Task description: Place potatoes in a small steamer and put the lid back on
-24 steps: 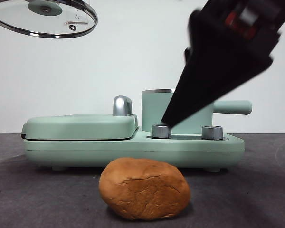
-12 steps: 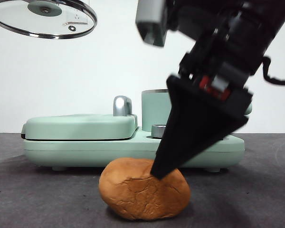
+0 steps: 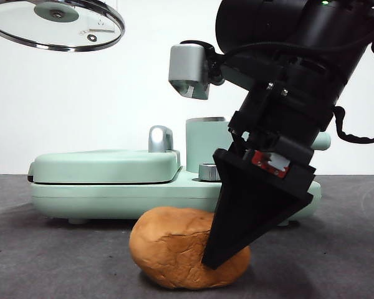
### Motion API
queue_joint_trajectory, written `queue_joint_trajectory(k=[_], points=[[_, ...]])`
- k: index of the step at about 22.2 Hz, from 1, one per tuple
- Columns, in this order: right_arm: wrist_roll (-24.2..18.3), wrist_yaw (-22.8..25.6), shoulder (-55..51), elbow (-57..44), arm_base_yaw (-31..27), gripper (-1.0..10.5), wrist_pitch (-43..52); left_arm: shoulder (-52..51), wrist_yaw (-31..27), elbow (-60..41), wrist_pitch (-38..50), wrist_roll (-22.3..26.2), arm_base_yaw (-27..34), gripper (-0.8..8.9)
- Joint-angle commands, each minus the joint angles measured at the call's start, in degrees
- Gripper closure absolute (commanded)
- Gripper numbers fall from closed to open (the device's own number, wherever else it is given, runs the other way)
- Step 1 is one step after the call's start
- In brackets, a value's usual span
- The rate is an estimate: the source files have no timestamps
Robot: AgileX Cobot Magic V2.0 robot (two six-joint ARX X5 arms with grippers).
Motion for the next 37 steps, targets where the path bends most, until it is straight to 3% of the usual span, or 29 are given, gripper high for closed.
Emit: queue_joint_trajectory(k=[1, 7, 15, 23, 27, 37], points=[[0.5, 0.4, 1.0, 1.0, 0.7, 7.2, 0.0, 0.0, 0.3, 0.8, 1.7, 0.7, -0.1, 8.04], [8.6, 3.2, -3.6, 4.8, 0.4, 7.3, -10.5, 0.0, 0.3, 0.8, 0.8, 1.4, 0.0, 8.04], [23.9, 18.2, -7.2, 24.1, -1.7, 7.4, -35.6, 0.0, 0.3, 0.8, 0.9, 1.5, 0.2, 8.04], [25.1, 19.2, -2.2, 42.5, -13.1, 7.4, -36.1, 0.2, 0.3, 0.8, 0.8, 1.6, 0.2, 8.04], [24.9, 14.9, 3.8, 48.9, -17.7, 7.4, -34.3, 0.3, 0.3, 0.8, 0.8, 1.9, 0.2, 8.04], [23.0, 12.7, 17.9, 58.6, -21.5, 7.4, -30.8, 2.1, 0.3, 0.8, 0.6, 2.1, 0.2, 8.05]])
